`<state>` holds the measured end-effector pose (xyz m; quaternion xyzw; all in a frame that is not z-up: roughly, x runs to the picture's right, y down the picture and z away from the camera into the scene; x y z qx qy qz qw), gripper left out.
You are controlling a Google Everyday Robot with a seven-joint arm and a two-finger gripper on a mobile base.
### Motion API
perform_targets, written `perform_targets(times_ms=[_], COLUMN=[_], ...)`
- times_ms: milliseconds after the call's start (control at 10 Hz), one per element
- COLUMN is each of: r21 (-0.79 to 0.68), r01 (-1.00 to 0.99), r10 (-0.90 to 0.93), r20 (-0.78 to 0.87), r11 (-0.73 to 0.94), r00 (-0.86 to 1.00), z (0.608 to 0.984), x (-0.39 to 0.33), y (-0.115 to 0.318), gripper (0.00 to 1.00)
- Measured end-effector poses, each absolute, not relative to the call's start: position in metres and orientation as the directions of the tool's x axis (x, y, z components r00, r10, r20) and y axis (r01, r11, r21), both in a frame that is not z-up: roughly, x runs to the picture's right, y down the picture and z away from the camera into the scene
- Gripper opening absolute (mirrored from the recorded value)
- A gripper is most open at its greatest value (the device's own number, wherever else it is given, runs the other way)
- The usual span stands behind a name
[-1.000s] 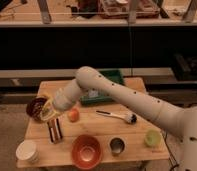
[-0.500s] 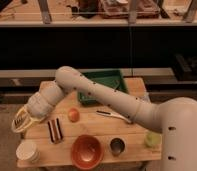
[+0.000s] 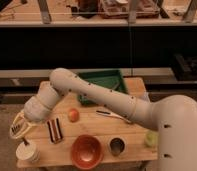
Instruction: Place fork in paper cup
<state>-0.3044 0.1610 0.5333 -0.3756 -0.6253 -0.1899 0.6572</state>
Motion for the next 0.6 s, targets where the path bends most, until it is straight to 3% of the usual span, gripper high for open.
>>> perform_targets(times_ms=[600], r21=[-0.313], r01=[0.728], r10=[0.262], r20=[0.947], r11=[0.61], r00=[0.187], z=[0.567], x=[-0.332], y=[0.19], gripper=[0.0])
